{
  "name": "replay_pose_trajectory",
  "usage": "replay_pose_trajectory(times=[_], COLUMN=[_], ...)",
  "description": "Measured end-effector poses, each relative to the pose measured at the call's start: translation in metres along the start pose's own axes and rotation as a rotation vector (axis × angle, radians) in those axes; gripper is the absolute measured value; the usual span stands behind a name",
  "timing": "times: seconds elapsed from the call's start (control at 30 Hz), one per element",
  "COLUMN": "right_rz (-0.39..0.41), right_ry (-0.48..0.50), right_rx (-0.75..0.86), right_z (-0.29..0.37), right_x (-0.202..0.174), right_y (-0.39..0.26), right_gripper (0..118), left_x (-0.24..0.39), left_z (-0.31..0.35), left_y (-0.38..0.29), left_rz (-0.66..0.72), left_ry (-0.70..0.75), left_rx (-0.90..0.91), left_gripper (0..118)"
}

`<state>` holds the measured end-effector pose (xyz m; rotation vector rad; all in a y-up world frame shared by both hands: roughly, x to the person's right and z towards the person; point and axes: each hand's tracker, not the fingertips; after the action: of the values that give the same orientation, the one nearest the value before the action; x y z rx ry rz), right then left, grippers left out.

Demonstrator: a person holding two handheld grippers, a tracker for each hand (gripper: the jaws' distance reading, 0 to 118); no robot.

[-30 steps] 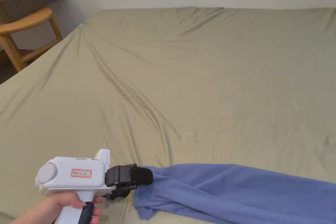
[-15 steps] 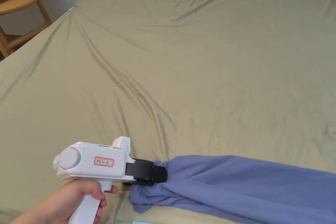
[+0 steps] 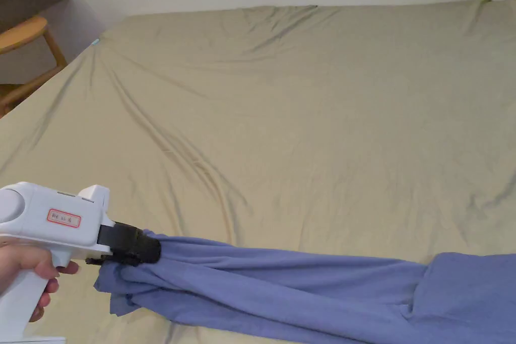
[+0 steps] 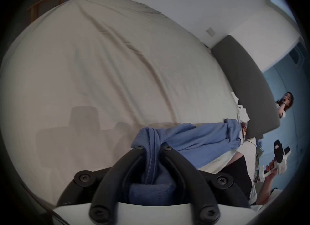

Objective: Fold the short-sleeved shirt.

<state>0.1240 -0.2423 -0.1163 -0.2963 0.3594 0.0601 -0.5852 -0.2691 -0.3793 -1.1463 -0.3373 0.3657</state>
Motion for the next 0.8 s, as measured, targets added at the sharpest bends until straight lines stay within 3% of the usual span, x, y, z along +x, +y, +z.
replay_pose_trajectory(times=[0.1,0.17,0.4,0.57,0.67,0.73,0.77,0.8], right_rz=[-0.010,-0.032,-0.057,-0.067,-0.057,-0.074,-0.088,-0.097], right_ry=[-0.002,-0.001,0.037,0.034,0.010,-0.004,-0.006,-0.010], right_rx=[0.000,-0.002,0.035,0.055,0.051,0.044,0.038,0.031], right_z=[0.005,0.007,0.037,0.058,0.064,0.066,0.067,0.067], right_x=[0.009,0.016,0.066,0.095,0.108,0.120,0.127,0.133], right_y=[-0.013,-0.018,-0.043,-0.058,-0.067,-0.074,-0.078,-0.082], right_gripper=[2,2,2,2,2,2,2,2], left_x=[0.048,0.078,0.188,0.220,0.223,0.232,0.239,0.248], left_z=[0.006,-0.002,-0.082,-0.143,-0.168,-0.175,-0.176,-0.175], left_y=[-0.003,-0.003,0.001,-0.003,-0.001,-0.004,-0.005,-0.006], left_rz=[-0.086,-0.063,-0.082,-0.094,-0.014,-0.010,0.003,-0.003], left_ry=[0.075,0.059,0.019,0.092,0.102,0.077,0.031,-0.034], left_rx=[-0.028,-0.040,-0.122,-0.200,-0.199,-0.199,-0.191,-0.212], left_gripper=[10,10,10,10,11,18,29,56])
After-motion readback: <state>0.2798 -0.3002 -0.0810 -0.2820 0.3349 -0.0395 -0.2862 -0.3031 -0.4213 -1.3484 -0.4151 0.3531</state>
